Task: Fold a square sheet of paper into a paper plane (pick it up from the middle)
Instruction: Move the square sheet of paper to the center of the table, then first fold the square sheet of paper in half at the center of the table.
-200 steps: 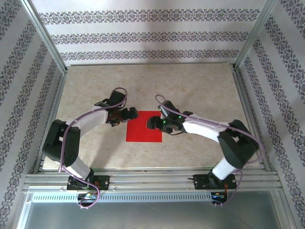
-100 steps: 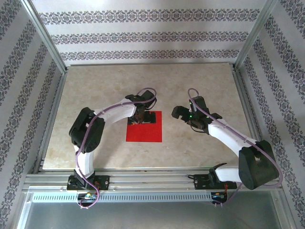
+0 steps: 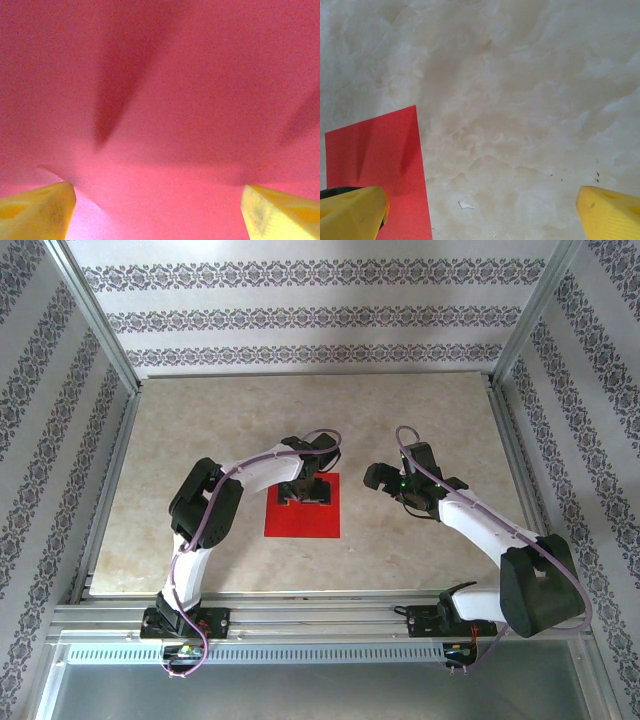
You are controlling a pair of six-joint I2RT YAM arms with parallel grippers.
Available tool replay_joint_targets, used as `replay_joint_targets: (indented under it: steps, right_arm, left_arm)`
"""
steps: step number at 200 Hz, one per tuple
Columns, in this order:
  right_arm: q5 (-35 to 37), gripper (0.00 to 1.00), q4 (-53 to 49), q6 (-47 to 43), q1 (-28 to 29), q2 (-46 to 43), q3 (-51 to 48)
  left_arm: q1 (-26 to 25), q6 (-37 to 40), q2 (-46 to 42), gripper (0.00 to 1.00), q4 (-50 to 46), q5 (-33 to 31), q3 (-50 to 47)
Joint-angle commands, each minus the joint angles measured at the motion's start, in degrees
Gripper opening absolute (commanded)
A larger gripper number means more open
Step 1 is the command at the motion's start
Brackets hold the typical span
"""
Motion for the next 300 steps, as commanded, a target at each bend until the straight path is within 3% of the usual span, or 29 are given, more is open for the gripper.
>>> replay_joint_targets:
  steps: [1, 145, 268, 300]
  right_arm:
    - [0.5, 0.98, 0.0, -0.8, -0.4, 0.2, 0.5]
    - [0.9, 0.97, -0.5, -0.4, -0.4, 0.1, 0.8]
    - [1.1, 0.97, 0.1, 0.3, -0.4, -0.1, 0.5]
    - [1.0, 0.96, 0.2, 0.4, -0.4, -0.1, 0.5]
  left_arm:
    - [-0.7, -0.7, 1.9, 0.84, -3.4, -1.3, 1.9]
    - [-0.7, -2.7, 2.3, 0.69, 1.1, 0.4, -4.2]
    - [-0.5, -1.5, 0.3, 0.68, 0.1, -1.6, -3.1]
    - [-0.2, -1.6, 0.4, 0.56, 0.9, -1.0, -3.6]
